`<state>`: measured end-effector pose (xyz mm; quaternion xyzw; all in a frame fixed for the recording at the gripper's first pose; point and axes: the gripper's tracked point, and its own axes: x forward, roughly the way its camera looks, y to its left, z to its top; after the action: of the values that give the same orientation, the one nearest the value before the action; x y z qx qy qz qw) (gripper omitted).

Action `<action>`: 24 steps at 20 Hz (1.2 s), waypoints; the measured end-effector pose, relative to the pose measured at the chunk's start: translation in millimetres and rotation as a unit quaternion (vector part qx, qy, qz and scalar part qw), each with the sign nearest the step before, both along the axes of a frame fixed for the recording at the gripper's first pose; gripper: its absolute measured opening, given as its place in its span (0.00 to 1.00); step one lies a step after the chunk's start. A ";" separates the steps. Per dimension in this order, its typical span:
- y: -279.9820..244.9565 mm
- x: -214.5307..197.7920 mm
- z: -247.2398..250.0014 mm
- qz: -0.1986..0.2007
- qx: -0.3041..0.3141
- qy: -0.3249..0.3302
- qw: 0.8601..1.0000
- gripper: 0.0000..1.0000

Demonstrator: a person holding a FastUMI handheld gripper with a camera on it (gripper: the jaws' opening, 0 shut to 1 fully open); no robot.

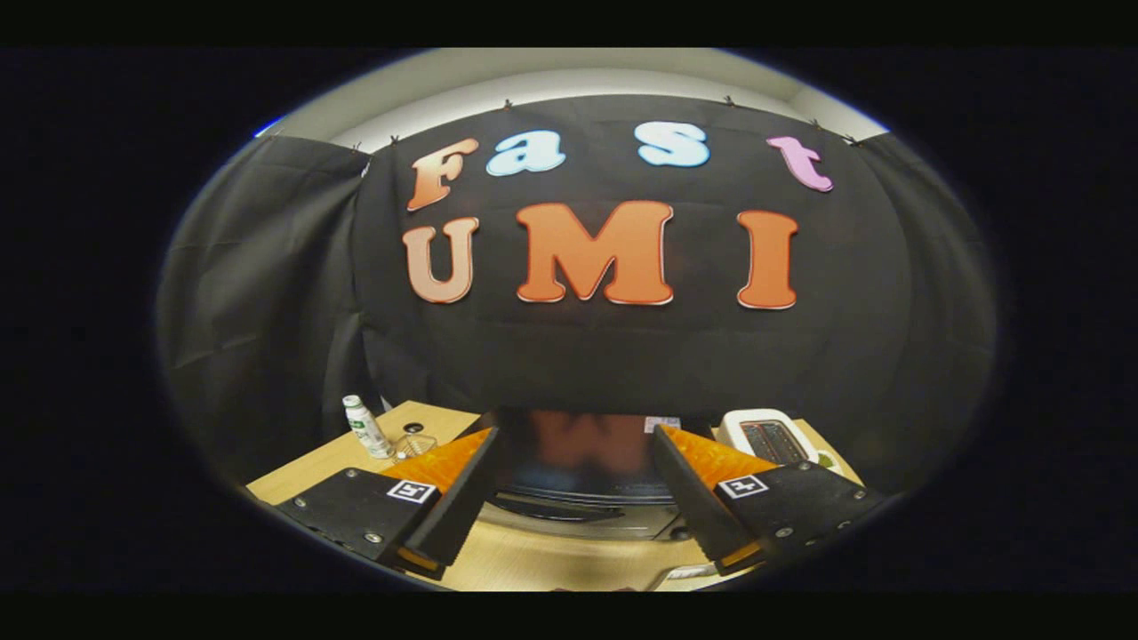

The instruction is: Open the toaster oven, put the food inside, and close the toaster oven door.

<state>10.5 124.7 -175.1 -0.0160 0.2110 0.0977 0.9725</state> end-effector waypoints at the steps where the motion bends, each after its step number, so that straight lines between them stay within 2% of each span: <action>1: 3.9 3.2 -11.5 0.002 -0.007 0.013 1.000 0.99; 9: 14.4 4.5 -88.3 0.000 -0.041 0.088 0.995 0.99; 12: 5.6 0.1 -113.0 -0.023 -0.043 0.116 0.992 0.99; 15: 6.4 1.4 -112.7 -0.023 -0.040 0.098 0.994 1.00; 18: 8.1 -2.6 -110.5 -0.044 -0.023 0.081 0.996 0.99; 20: 13.2 -10.3 -110.9 -0.036 -0.029 0.070 0.996 0.98; 21: 19.3 -15.7 -114.7 -0.036 -0.005 0.085 0.996 0.97; 24: 20.2 -27.2 -112.5 -0.025 -0.012 0.081 0.996 0.89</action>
<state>-16.7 144.9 -287.6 -0.0139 0.2904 0.0720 0.9541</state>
